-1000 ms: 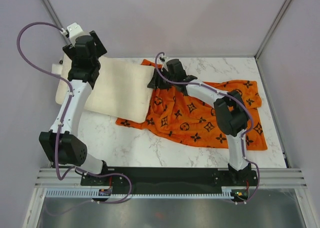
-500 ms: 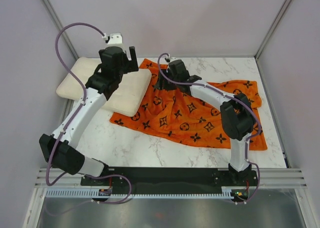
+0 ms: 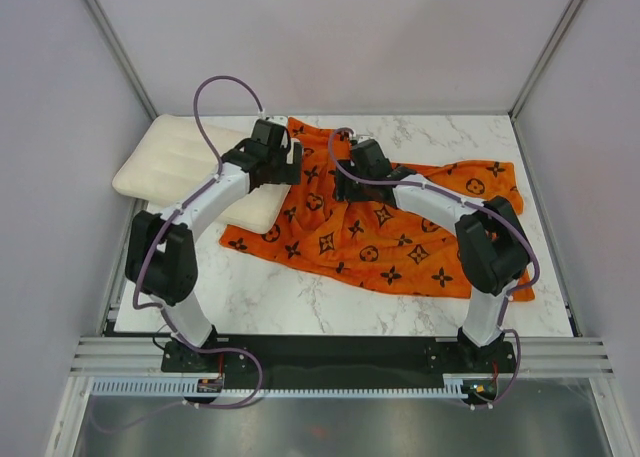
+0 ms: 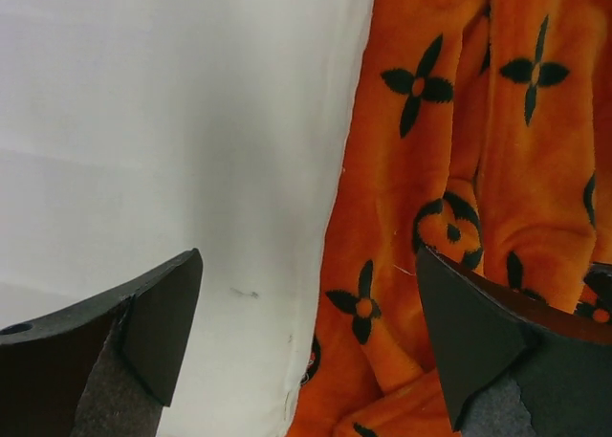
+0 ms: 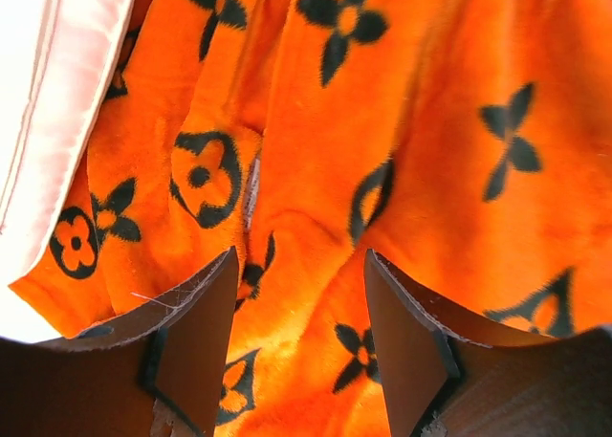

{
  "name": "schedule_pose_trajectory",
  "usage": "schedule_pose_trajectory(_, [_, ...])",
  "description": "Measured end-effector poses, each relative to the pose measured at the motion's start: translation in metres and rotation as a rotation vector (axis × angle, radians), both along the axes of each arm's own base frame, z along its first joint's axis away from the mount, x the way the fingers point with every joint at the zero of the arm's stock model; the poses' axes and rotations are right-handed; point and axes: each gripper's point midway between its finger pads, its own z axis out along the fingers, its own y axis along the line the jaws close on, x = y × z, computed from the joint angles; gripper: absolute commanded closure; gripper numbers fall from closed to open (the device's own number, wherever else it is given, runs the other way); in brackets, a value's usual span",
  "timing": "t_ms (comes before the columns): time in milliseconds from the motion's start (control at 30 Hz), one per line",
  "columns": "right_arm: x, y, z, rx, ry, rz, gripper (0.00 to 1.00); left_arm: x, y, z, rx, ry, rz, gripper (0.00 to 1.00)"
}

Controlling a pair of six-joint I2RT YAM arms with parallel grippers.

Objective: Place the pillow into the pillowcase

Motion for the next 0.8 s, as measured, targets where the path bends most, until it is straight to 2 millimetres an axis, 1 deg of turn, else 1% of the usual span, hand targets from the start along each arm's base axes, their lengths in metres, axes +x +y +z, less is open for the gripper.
schedule_pose_trajectory(67, [0.000,-0.005,0.005,-0.002,-0.011,-0.013,0.37,0.000,-0.004,-0.014,0.009,0.032,-0.010,0.00])
schedule_pose_trajectory(133, [0.001,-0.007,0.008,0.000,-0.018,-0.017,0.37,-0.001,-0.006,-0.030,0.020,0.066,-0.012,0.05])
schedule_pose_trajectory(167, [0.001,-0.007,0.009,0.001,-0.020,-0.019,0.38,-0.001,-0.006,-0.036,0.024,0.078,-0.012,0.14])
schedule_pose_trajectory(200, [0.002,-0.008,0.009,0.001,-0.020,-0.020,0.38,-0.001,-0.006,-0.044,0.032,0.096,-0.009,0.19])
schedule_pose_trajectory(233, [0.002,-0.008,0.009,0.001,-0.020,-0.021,0.39,-0.001,-0.006,-0.047,0.035,0.101,-0.008,0.24])
schedule_pose_trajectory(267, [0.002,-0.008,0.009,0.001,-0.019,-0.020,0.39,-0.001,-0.005,-0.050,0.040,0.107,-0.006,0.36])
schedule_pose_trajectory(367, [0.001,-0.007,0.009,0.005,-0.019,-0.017,0.39,0.000,-0.001,-0.052,0.046,0.109,0.007,0.49])
schedule_pose_trajectory(400, [0.001,-0.007,0.009,0.006,-0.018,-0.017,0.40,0.001,0.000,-0.052,0.047,0.108,0.009,0.50])
schedule_pose_trajectory(500, [0.001,-0.005,0.009,0.011,-0.018,-0.010,0.39,0.000,0.002,-0.054,0.052,0.113,0.012,0.49])
schedule_pose_trajectory(567, [0.000,-0.003,0.007,0.010,-0.016,-0.006,0.38,-0.001,0.003,-0.056,0.054,0.116,0.012,0.42])
schedule_pose_trajectory(600, [0.000,-0.001,0.005,0.009,-0.013,-0.004,0.38,-0.002,0.002,-0.056,0.054,0.116,0.012,0.23])
schedule_pose_trajectory(667, [0.000,0.002,0.000,0.004,-0.004,0.002,0.37,-0.002,0.001,-0.056,0.045,0.117,0.010,0.09])
schedule_pose_trajectory(733, [0.001,0.008,-0.005,0.001,0.002,0.011,0.38,-0.002,-0.003,-0.056,0.036,0.116,0.007,0.09])
schedule_pose_trajectory(800, [0.003,0.015,-0.010,-0.004,0.010,0.020,0.38,-0.003,-0.005,-0.056,0.037,0.115,0.002,0.14])
